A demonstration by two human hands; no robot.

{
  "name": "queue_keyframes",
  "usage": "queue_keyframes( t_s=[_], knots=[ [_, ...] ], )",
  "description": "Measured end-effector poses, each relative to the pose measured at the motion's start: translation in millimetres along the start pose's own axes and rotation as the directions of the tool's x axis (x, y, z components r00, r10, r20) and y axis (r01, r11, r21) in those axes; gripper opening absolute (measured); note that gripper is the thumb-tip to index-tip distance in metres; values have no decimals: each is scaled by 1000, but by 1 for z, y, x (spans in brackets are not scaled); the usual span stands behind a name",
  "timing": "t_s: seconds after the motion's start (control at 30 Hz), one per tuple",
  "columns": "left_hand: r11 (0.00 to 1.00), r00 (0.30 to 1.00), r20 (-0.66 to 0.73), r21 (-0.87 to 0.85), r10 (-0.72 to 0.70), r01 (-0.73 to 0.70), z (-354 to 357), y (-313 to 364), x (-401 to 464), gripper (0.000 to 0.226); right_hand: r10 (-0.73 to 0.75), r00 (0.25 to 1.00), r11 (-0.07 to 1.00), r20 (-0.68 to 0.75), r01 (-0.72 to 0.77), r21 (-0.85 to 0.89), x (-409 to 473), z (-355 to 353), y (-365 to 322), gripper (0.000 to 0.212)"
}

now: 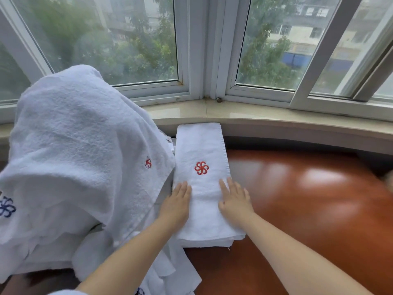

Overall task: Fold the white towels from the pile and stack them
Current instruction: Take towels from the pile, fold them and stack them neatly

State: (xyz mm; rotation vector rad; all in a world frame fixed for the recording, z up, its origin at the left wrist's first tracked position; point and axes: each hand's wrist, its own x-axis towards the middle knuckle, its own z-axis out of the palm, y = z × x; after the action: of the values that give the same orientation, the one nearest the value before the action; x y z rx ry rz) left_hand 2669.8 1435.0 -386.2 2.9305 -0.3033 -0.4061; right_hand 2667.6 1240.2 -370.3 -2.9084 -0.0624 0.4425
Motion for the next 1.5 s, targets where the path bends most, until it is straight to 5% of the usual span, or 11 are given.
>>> queue_keyframes(
  t_s=[0.27,0.73,0.97,1.17,1.27,1.37,1.5],
  knots=[
    [995,996,-43,62,-73,75,6,-1,-15,58,-91,968,988,-235,59,-140,-14,14,1,59],
    [999,968,-247,-7,-46,45,-2,10,-77,52,-77,966,997,-246,80,3,-66,24,-8,54],
    [975,901,-382,-157,-206,156,-7,-10,-115,35,-261,870,942,-417,324,86,-92,43,-37,35],
    [921,810,-440,-154,-388,358,1,-23,-142,46,-268,910,878,-316,366,309,-112,63,-77,21],
    [781,723,-364,-487,-588,391,-8,-32,-143,54,-228,933,844,-277,332,422,-114,58,-93,22],
    [482,641,-176,-808,-747,339,-25,-44,-134,60,-119,964,772,-239,241,588,-108,40,-108,22],
    [120,453,-18,-973,-892,197,-40,-61,-123,75,-52,980,636,-191,180,750,-99,14,-123,21]
  ],
)
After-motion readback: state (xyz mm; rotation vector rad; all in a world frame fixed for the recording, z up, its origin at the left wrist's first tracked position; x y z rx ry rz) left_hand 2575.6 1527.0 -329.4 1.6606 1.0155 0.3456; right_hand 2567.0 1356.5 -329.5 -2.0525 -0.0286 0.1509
